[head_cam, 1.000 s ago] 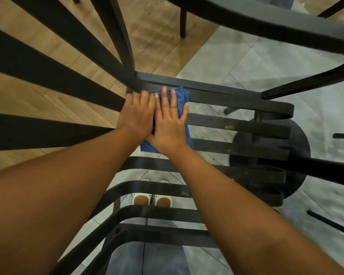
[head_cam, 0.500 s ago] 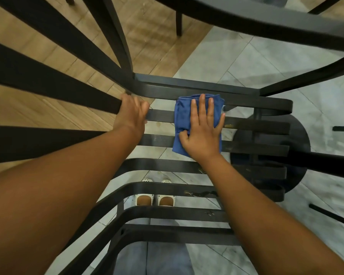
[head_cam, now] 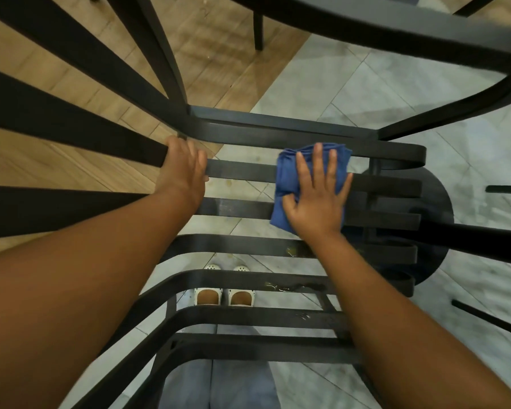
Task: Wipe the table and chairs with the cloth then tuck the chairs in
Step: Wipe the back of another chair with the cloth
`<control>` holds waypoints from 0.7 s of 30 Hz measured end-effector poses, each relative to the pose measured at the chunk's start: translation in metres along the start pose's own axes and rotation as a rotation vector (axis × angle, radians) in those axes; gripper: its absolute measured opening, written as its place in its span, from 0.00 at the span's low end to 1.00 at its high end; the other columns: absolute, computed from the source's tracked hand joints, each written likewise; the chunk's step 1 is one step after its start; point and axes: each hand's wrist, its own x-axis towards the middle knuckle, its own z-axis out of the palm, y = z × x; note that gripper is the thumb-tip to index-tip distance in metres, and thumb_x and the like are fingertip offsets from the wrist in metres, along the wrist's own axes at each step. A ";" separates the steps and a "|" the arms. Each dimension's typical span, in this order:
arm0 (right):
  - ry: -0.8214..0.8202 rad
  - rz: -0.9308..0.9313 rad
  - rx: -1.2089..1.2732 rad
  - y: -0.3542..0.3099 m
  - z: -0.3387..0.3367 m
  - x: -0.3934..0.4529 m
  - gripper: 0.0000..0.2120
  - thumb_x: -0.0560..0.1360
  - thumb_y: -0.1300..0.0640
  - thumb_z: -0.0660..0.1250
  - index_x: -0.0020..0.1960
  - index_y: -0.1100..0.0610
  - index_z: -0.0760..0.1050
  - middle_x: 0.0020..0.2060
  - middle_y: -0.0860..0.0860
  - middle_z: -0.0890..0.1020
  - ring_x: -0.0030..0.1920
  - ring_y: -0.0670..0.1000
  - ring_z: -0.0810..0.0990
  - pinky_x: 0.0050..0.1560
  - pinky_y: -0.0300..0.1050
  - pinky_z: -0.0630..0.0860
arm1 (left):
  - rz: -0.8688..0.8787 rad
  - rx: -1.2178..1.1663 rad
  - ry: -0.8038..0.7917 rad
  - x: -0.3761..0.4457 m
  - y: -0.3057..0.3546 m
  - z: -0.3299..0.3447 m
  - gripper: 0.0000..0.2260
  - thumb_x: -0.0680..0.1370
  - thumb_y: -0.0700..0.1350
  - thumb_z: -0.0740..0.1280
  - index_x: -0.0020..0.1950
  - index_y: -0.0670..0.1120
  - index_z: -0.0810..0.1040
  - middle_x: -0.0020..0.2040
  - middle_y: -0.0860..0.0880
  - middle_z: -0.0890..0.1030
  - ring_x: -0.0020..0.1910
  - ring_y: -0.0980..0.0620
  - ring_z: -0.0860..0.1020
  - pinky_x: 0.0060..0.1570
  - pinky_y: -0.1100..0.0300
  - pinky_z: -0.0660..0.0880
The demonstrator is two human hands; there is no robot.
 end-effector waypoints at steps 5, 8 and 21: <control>0.001 0.255 0.012 -0.048 0.007 0.000 0.36 0.75 0.47 0.57 0.77 0.50 0.44 0.77 0.53 0.41 0.75 0.60 0.37 0.70 0.65 0.35 | -0.028 -0.057 0.008 0.000 0.006 0.001 0.18 0.80 0.53 0.57 0.64 0.42 0.64 0.55 0.44 0.70 0.54 0.48 0.70 0.57 0.55 0.65; -0.037 0.035 0.016 -0.094 0.016 0.000 0.34 0.77 0.40 0.53 0.77 0.46 0.42 0.77 0.53 0.41 0.75 0.60 0.36 0.69 0.63 0.32 | -0.040 -0.074 0.016 0.001 0.011 0.002 0.20 0.79 0.56 0.57 0.62 0.42 0.64 0.54 0.44 0.70 0.53 0.48 0.70 0.56 0.55 0.65; 0.107 0.396 0.027 0.021 0.000 -0.007 0.32 0.74 0.49 0.56 0.76 0.46 0.54 0.76 0.58 0.49 0.76 0.63 0.45 0.71 0.67 0.45 | -0.045 -0.352 0.091 0.005 0.013 0.004 0.15 0.82 0.52 0.52 0.62 0.43 0.65 0.56 0.43 0.72 0.54 0.46 0.71 0.59 0.52 0.64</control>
